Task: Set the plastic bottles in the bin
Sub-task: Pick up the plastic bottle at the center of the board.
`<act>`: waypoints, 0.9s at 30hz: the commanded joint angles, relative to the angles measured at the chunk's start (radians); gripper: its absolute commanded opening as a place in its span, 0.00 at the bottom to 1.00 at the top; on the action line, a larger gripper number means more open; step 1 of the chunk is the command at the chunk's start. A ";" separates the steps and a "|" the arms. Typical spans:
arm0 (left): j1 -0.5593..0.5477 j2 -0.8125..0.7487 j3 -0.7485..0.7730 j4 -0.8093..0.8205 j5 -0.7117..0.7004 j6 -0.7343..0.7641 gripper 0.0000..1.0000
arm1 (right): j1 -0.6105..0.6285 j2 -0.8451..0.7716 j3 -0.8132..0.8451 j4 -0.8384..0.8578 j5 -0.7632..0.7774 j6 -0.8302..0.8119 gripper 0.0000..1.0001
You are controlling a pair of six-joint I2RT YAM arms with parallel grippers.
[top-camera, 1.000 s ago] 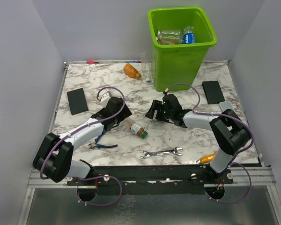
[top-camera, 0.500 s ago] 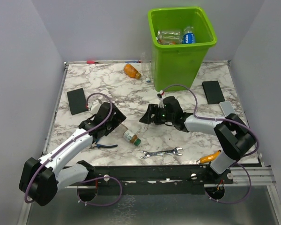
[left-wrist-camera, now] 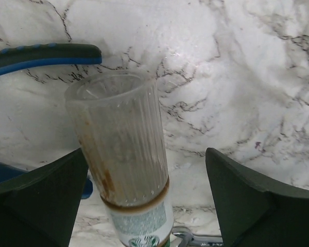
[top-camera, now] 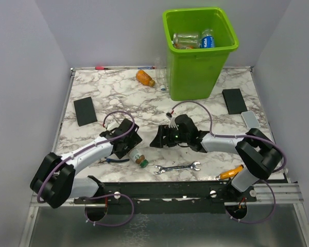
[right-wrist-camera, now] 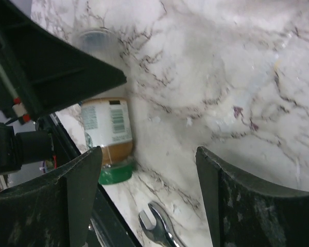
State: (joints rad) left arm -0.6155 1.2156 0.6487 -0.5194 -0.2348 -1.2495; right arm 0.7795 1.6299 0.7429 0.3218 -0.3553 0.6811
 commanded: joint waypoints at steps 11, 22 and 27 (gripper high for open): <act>0.000 0.049 0.009 0.141 -0.012 0.070 0.28 | 0.004 -0.513 -0.175 -0.129 0.116 -0.105 0.77; 0.053 -0.271 -0.013 0.821 0.091 0.194 0.07 | 0.022 -0.680 -0.063 -0.158 -0.017 -0.192 0.80; 0.073 -0.155 0.044 1.081 0.327 0.102 0.00 | 0.065 -0.617 0.003 -0.143 0.040 -0.216 0.82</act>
State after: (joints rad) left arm -0.5529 0.9665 0.6601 0.2295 -0.1371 -1.0916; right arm 0.8162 0.9730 0.6922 0.1719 -0.3264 0.5026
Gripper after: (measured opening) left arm 0.494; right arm 0.815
